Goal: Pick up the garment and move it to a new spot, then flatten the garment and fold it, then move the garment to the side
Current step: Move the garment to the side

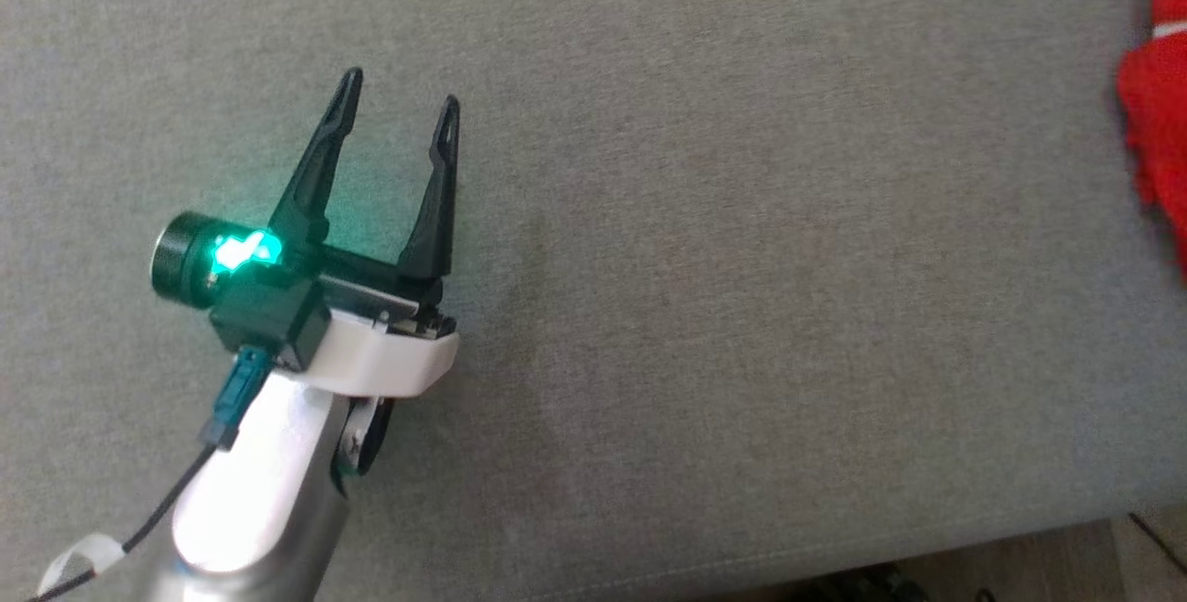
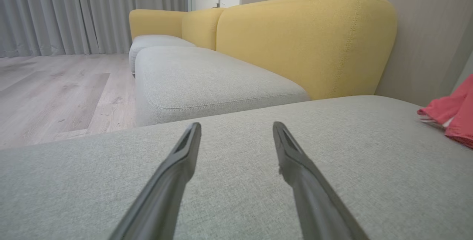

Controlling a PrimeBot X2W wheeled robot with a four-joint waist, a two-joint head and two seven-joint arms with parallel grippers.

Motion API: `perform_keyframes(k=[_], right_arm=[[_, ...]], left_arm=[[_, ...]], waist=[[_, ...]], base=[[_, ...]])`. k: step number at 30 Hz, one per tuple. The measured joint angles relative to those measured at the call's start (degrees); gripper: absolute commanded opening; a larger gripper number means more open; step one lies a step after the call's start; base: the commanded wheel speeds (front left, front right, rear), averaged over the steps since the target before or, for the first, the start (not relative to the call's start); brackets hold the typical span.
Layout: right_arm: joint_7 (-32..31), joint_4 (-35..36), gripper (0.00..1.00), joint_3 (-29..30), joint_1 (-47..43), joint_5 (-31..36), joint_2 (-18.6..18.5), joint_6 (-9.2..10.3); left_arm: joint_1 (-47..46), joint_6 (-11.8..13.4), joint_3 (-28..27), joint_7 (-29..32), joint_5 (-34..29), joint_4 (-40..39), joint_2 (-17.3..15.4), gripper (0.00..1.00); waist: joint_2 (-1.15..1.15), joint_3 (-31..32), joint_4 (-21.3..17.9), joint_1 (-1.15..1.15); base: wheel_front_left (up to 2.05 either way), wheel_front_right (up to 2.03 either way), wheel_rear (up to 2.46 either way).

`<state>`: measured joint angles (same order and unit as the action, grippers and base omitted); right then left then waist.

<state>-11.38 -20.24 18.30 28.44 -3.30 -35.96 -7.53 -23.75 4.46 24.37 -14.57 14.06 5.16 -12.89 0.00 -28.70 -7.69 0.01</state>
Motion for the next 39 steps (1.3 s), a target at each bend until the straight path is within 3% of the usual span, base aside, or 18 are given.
perform_keyframes(k=[7,14,17,18,23,30,39], right_arm=[[-0.8,-2.3,1.00,10.2,1.4,7.9,7.3,0.00],[3.2,5.4,1.00,13.1,-4.0,6.0,17.7,0.00],[5.4,11.0,1.00,10.1,-9.1,3.8,21.9,0.00],[6.4,14.6,1.00,7.1,-12.3,2.9,24.8,0.00],[8.5,20.4,1.00,-2.0,-18.7,0.6,29.7,0.00],[11.8,21.9,1.00,-11.8,-23.6,-3.6,32.0,0.00],[12.9,23.2,1.00,-15.6,-29.0,-4.7,33.2,0.00]], left_arm=[[-0.9,-0.5,0.0,-0.1,0.0,0.7,0.4,1.00],[0.3,-0.3,-0.6,-0.1,0.0,2.1,0.6,1.00],[3.0,0.4,-1.4,-0.1,0.2,2.8,0.6,1.00],[5.1,0.9,-2.4,-0.1,0.7,3.7,0.5,1.00],[9.1,1.7,-4.1,-0.1,2.2,5.1,0.5,1.00],[12.3,3.3,-6.3,-0.1,3.7,6.0,-0.2,1.00],[17.7,4.6,-8.3,0.5,5.6,6.7,-2.0,1.00]], waist=[[0.00,-0.9,1.1,0.00],[0.00,2.2,1.2,-0.02],[0.00,4.5,1.3,-0.02],[0.00,6.2,1.4,-0.02],[0.00,10.4,2.2,-0.03],[0.00,15.0,5.7,-0.02],[0.00,21.1,9.6,-0.02]], base=[[0.00,0.00,0.00],[0.00,0.00,0.00],[0.00,0.00,0.00],[0.00,0.00,0.00],[0.00,0.00,0.00],[0.00,0.00,0.00],[0.00,0.00,0.00]])
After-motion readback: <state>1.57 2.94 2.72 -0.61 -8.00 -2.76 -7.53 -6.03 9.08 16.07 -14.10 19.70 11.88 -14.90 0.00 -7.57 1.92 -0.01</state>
